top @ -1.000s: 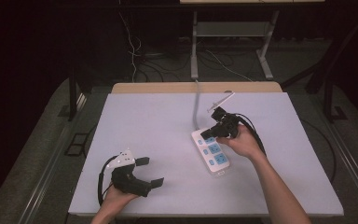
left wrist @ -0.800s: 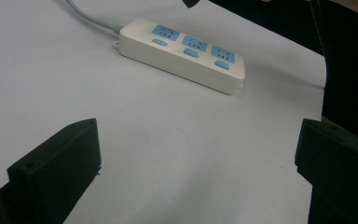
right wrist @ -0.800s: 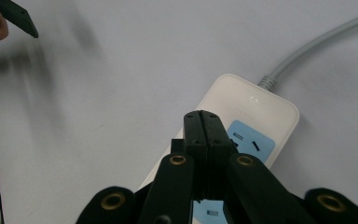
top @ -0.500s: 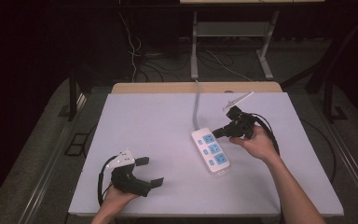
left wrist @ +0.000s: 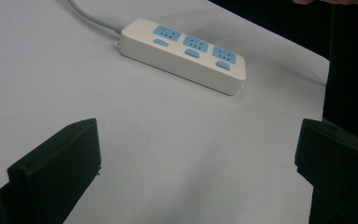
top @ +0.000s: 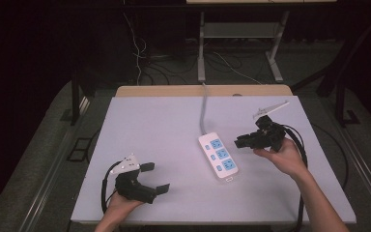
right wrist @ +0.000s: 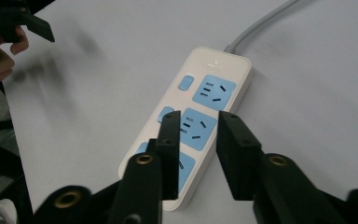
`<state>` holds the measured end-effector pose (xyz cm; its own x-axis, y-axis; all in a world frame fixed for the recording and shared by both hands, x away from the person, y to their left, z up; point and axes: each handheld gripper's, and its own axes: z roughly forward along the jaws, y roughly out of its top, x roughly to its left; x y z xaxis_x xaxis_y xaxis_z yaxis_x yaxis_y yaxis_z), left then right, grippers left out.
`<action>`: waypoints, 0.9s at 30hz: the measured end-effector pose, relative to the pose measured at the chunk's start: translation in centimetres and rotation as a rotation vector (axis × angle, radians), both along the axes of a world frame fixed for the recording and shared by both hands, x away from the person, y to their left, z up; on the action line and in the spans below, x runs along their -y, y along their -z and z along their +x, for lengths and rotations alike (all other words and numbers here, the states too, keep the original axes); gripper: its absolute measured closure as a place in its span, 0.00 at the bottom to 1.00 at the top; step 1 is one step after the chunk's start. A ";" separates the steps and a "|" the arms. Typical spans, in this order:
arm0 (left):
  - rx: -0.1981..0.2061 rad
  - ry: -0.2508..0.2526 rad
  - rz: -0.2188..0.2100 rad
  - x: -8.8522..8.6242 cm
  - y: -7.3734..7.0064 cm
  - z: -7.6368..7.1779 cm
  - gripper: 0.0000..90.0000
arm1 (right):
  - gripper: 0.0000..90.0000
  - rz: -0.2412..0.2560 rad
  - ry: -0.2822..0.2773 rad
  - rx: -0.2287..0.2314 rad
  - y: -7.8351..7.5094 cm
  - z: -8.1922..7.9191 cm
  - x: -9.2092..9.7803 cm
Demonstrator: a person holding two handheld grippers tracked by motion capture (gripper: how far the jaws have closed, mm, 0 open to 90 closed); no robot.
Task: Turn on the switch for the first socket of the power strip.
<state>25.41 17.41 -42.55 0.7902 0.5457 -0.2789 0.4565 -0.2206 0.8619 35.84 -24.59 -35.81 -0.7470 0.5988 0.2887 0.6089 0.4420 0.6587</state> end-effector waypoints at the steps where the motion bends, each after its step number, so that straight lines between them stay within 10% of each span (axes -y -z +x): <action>1: 0.000 0.000 0.000 0.0 0.0 0.0 0.00 | 0.68 0.002 0.005 0.004 0.0 -0.2 0.2; 13: -0.001 0.001 0.001 0.1 0.0 0.0 0.00 | 0.10 0.014 0.078 0.029 0.6 -3.1 2.0; 27: -0.003 0.001 0.005 0.1 0.1 0.0 0.00 | 0.00 0.073 0.129 0.046 1.9 -6.3 4.5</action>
<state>25.45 17.31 -42.61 0.7897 0.5466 -0.2785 0.4588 -0.2250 0.8596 29.56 -29.14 -37.70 -0.6789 0.6691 0.3022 0.6258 0.3122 0.7148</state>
